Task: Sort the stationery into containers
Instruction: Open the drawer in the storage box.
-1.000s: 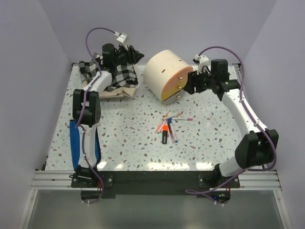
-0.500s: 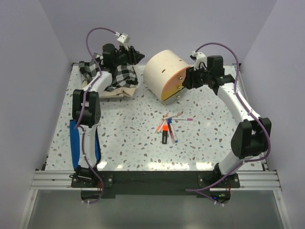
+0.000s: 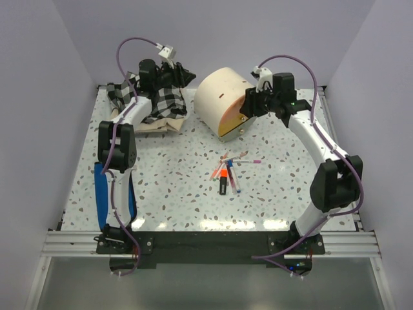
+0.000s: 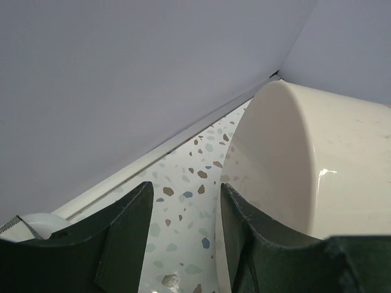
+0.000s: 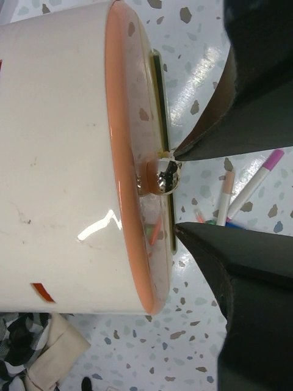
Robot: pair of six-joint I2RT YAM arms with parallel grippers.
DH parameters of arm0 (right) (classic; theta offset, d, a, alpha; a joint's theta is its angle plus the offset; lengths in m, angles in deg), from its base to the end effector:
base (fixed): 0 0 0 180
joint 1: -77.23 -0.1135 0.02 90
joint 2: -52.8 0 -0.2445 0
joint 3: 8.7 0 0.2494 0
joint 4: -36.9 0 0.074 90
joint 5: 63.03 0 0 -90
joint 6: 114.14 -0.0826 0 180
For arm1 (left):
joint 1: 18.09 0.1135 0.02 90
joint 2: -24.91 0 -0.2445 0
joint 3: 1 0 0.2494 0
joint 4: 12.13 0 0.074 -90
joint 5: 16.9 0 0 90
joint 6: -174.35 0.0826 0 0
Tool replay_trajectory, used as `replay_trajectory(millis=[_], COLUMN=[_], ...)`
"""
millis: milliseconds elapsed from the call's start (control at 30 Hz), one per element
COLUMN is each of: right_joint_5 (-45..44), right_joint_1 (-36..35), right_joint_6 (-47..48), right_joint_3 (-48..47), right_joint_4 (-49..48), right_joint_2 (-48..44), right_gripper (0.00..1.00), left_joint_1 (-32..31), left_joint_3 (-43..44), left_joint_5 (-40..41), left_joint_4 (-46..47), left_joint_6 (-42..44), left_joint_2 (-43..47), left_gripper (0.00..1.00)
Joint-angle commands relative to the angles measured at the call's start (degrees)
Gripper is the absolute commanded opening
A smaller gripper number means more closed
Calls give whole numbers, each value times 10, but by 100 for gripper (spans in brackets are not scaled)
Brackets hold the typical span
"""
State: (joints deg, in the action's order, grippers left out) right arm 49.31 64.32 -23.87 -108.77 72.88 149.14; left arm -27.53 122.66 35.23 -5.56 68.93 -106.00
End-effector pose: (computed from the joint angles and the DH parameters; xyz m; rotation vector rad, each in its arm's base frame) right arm 0.4054 0.1251 0.2925 -0.4731 2.0815 0.5453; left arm 0.5507 -0.1430 0.2652 0.4468 1.5854 -0.8544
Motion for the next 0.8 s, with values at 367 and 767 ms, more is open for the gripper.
replay_trajectory(millis=[367,767], right_joint_5=[-42,-88], right_joint_1=[-5,-19], right_joint_6=[-40,-38], right_joint_3=[-38,-46], right_joint_4=[-30,-19], right_joint_2=[7,18], right_gripper=[42,22], left_joint_1=[-1,-1], left_joint_3=[-4,0], left_joint_5=[-3,-4], left_joint_4=[21,25], left_joint_6=[-6,-12], left_joint_2=[29,23], left_gripper=[54,54])
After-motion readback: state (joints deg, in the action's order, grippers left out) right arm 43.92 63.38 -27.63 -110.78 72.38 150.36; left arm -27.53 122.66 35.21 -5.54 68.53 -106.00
